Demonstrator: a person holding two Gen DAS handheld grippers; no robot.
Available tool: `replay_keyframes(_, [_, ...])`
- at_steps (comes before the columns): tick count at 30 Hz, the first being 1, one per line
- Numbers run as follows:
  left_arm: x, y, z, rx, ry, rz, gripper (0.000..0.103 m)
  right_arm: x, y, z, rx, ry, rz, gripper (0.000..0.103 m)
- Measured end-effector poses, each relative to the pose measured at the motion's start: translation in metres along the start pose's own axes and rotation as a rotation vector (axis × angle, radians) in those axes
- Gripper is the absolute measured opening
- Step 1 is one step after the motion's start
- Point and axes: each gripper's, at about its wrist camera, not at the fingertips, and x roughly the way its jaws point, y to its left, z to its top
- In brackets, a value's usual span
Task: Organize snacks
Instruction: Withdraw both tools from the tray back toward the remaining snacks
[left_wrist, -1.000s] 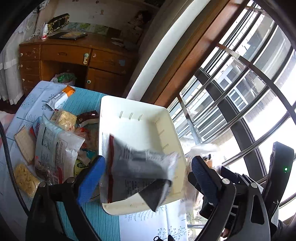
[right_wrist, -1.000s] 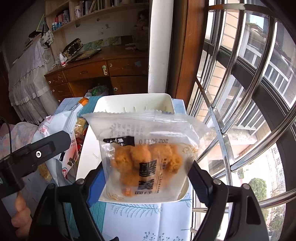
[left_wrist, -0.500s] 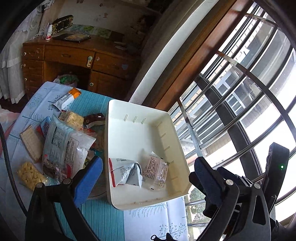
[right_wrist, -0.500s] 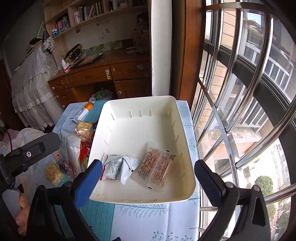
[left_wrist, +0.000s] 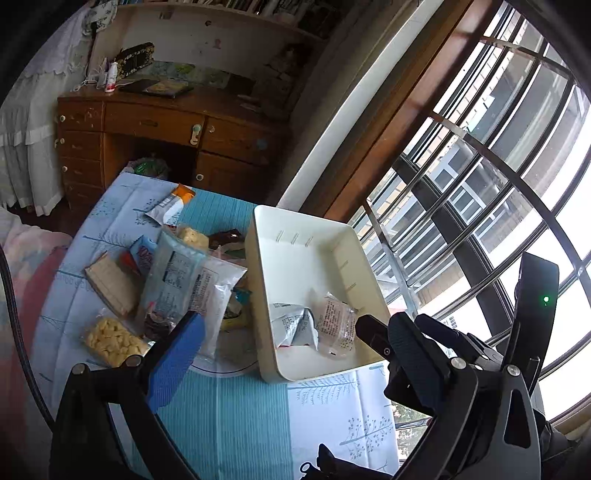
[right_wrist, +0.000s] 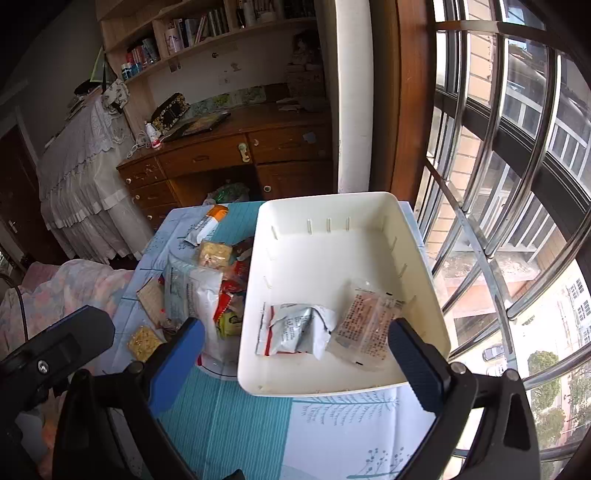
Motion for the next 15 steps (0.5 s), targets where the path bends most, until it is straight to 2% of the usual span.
replay_keyframes(15, [-0.059,0.097,0.02,0.049,0.045,0.141,0.099,0.008,0.095,-0.012,0.064,-0.001,0.076,0.1])
